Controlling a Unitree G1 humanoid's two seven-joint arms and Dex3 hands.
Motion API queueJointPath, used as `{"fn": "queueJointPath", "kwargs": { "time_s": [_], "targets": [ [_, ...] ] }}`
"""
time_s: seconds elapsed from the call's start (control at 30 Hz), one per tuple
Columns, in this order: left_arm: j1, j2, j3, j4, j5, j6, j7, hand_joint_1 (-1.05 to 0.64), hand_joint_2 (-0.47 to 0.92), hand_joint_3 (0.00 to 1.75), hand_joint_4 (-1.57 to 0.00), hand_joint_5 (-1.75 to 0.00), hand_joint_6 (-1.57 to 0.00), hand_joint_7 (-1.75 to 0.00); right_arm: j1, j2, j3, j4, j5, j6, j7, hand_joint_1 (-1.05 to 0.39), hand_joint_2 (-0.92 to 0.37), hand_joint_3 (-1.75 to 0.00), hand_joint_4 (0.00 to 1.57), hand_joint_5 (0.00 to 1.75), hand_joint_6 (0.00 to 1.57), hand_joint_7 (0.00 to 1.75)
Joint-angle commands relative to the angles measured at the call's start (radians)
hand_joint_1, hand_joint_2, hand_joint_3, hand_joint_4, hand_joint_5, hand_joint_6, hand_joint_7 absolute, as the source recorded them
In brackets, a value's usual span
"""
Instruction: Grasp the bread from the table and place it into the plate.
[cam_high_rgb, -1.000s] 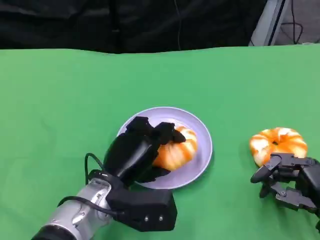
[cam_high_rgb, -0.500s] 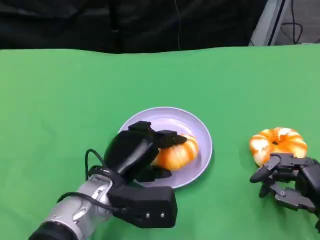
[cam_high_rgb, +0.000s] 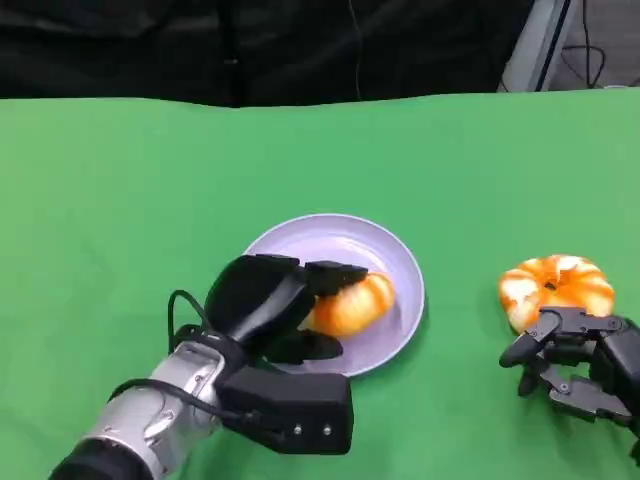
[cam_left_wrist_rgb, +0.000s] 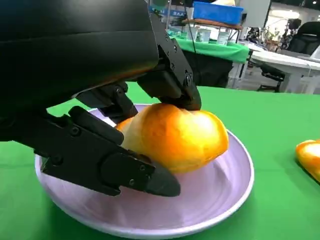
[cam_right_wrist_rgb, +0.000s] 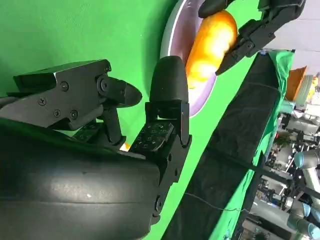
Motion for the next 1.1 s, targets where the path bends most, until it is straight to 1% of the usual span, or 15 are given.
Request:
{"fn": "queueJointPath", "kwargs": {
  "time_s": [0.03, 0.1, 0.23, 0.33, 0.37, 0.43, 0.57, 0.8, 0.97, 1.1],
  "targets": [
    [0.01, 0.026, 0.004, -0.037, -0.007, 0.024, -0.049, -0.87, 0.92, 0.32, -0.74, -0.04, -0.74, 0.0, 0.005, -0.007, -0.015, 0.004, 0.035, 0.01, 0.027, 0.03, -0.83, -0.6, 0.89, 1.38, 0.94, 0.96],
    [0.013, 0.032, 0.004, -0.049, -0.008, 0.029, -0.063, -0.91, 0.92, 0.35, -0.73, -0.02, -0.72, 0.0, 0.006, -0.008, -0.015, 0.004, 0.036, 0.011, 0.029, 0.03, -0.83, -0.59, 0.88, 1.4, 0.92, 0.98],
    [0.018, 0.039, 0.004, -0.066, -0.007, 0.034, -0.077, -0.95, 0.92, 0.36, -0.71, -0.01, -0.69, 0.0, 0.007, -0.01, -0.012, 0.001, 0.032, 0.014, 0.021, 0.02, -0.83, -0.58, 0.88, 1.43, 0.9, 1.02],
    [0.022, 0.046, 0.003, -0.081, -0.004, 0.037, -0.087, -0.98, 0.92, 0.36, -0.7, 0.0, -0.67, 0.0, 0.008, -0.009, -0.013, 0.001, 0.031, 0.005, 0.02, 0.02, -0.87, -0.51, 0.89, 1.42, 0.89, 1.02],
    [0.024, 0.048, 0.003, -0.086, -0.005, 0.038, -0.091, -1.0, 0.92, 0.36, -0.7, 0.0, -0.66, 0.0, 0.008, -0.009, -0.013, 0.002, 0.03, 0.0, 0.019, 0.01, -0.89, -0.43, 0.88, 1.42, 0.89, 1.02],
    [0.028, 0.054, 0.003, -0.099, -0.006, 0.041, -0.102, -1.03, 0.92, 0.39, -0.68, 0.0, -0.64, 0.0, 0.008, -0.009, -0.012, 0.003, 0.029, -0.005, 0.017, -0.01, -0.92, -0.35, 0.87, 1.42, 0.89, 1.02],
    [0.035, 0.06, 0.006, -0.118, -0.01, 0.045, -0.12, -1.05, 0.92, 0.43, -0.67, 0.0, -0.62, 0.0, 0.007, -0.011, -0.011, 0.006, 0.022, -0.01, 0.008, -0.01, -0.92, -0.31, 0.87, 1.43, 0.89, 1.02],
    [0.046, 0.068, 0.015, -0.136, -0.019, 0.038, -0.13, -1.05, 0.92, 0.51, -0.64, 0.0, -0.58, 0.0, 0.006, -0.011, -0.01, 0.007, 0.023, -0.004, 0.008, 0.01, -0.92, -0.39, 0.88, 1.43, 0.89, 1.02],
    [0.059, 0.072, 0.03, -0.142, -0.045, 0.02, -0.122, -1.05, 0.92, 0.56, -0.63, 0.0, -0.56, 0.0, 0.006, -0.008, -0.014, 0.007, 0.038, 0.004, 0.029, 0.02, -0.92, -0.42, 0.88, 1.42, 0.9, 1.02],
    [0.08, 0.071, 0.065, -0.139, -0.086, -0.032, -0.096, -1.03, 0.92, 0.58, -0.63, 0.0, -0.54, 0.0, 0.006, -0.008, -0.015, 0.01, 0.039, -0.002, 0.032, 0.05, -0.86, -0.55, 0.89, 1.37, 0.93, 0.98]
  ]
}}
